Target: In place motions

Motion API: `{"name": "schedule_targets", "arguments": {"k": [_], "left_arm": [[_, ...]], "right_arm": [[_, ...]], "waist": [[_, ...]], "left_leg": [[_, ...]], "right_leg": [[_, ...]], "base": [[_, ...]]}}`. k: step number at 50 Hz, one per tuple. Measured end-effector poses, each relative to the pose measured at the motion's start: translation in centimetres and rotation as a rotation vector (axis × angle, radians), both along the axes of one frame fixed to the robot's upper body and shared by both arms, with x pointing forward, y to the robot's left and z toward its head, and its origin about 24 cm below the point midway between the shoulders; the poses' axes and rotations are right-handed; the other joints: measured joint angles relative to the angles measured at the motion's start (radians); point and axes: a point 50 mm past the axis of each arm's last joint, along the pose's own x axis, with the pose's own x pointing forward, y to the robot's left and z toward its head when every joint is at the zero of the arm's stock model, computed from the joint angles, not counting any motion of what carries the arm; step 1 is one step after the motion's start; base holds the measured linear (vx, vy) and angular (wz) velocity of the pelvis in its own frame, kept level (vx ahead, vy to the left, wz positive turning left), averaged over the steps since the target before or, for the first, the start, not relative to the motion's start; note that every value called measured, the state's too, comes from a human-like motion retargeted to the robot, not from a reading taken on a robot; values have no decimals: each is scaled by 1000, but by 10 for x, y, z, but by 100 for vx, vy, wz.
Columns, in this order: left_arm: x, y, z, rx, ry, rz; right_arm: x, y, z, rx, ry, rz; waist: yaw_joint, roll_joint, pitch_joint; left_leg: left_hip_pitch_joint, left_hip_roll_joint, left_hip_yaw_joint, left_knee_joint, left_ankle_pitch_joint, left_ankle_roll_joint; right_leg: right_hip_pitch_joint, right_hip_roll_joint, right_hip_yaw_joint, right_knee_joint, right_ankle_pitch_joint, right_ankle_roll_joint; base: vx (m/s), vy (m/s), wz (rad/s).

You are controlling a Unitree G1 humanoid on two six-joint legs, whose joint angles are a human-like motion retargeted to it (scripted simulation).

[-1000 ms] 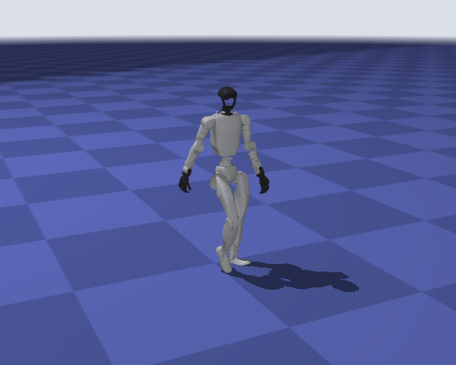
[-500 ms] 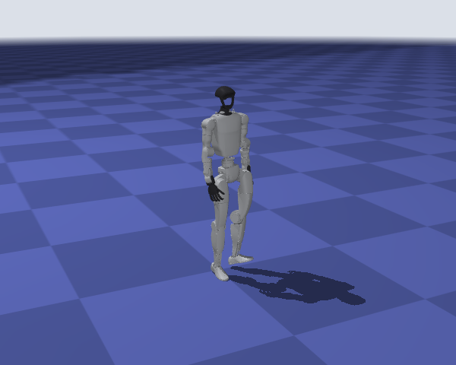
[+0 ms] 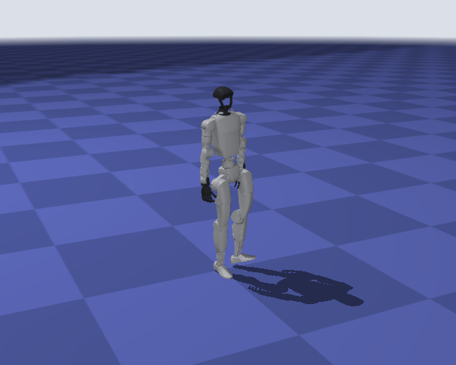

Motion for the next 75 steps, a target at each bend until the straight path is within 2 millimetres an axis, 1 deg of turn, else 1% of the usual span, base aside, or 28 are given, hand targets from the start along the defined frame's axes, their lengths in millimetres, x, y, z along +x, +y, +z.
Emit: {"name": "schedule_targets", "arguments": {"k": [4, 8, 13, 18, 23, 30, 38, 47, 52, 58, 65, 75], "left_arm": [[5, 8, -1, 37, -7, -75], [11, 13, -1, 63, -20, -124], [19, 10, -2, 68, -43, -70], [25, 13, -2, 152, -44, -2], [27, 17, -2, 177, -42, -14], [24, 20, -2, 164, -29, -83], [16, 16, -1, 102, -11, -140], [5, 19, 0, 83, 11, -178], [-5, 21, 2, 79, 33, -197], [-19, 20, 4, 66, 68, -212], [-28, 15, 5, 47, 89, -197], [-31, 8, 5, 22, 91, -202]], "right_arm": [[-6, -1, 0, -11, 22, 10], [-7, -1, 0, -12, 26, 18], [-1, 2, 0, 1, 10, 30], [7, 5, -1, 19, -14, 64], [11, 6, -1, 30, -29, 88], [9, 4, 0, 28, -29, 89], [-7, -6, 1, -6, 15, 61], [-29, -19, 4, -63, 73, 23], [-33, -22, 5, -84, 95, 16], [-25, -17, 4, -68, 77, 30], [-6, -7, 1, -28, 42, 80], [23, 6, 0, 25, -33, 160]], "waist": [[-9, 7, -14], [-12, 11, -23], [-15, 13, -26], [-20, 14, -27], [-21, 15, -27], [-30, 21, -26], [-39, 25, -23], [-39, 26, -18], [-33, 30, -16], [-31, 29, -17], [-25, 27, -15], [-11, 23, -6]], "left_leg": [[-6, 7, -2, 0, 1, -4], [-9, 13, 2, 1, 1, -7], [-6, 19, 8, 4, 0, -12], [-3, 25, 15, 5, 0, -17], [1, 29, 20, 5, 0, -21], [4, 34, 21, 2, -1, -27], [3, 40, 6, 5, -5, -33], [4, 51, -7, 16, -7, -46], [4, 60, -9, 32, -11, -57], [-6, 71, -19, 62, -11, -71], [-30, 85, -38, 110, -13, -89], [-73, 101, -62, 191, -13, -116]], "right_leg": [[-4, 8, 0, -3, -2, -5], [-8, 14, 4, -4, -2, -9], [-9, 20, 11, -4, -2, -16], [-8, 25, 18, -7, 0, -21], [-10, 29, 25, -6, 2, -27], [-16, 36, 30, -3, 3, -34], [-19, 45, 35, 0, -1, -43], [-9, 54, 28, 1, -13, -58], [0, 62, 27, 1, -19, -68], [11, 68, 18, -3, -26, -81], [23, 70, -3, -10, -33, -92], [32, 65, -34, -14, -41, -106]], "base": [[0, 0, 0], [0, 0, 0], [0, 0, 0], [0, 0, 0], [0, 0, 0], [0, 0, 0], [0, 0, 0], [-2, -6, 6], [-3, -7, 4], [-3, -9, 15], [-5, -6, 19], [-7, -5, 17]]}}
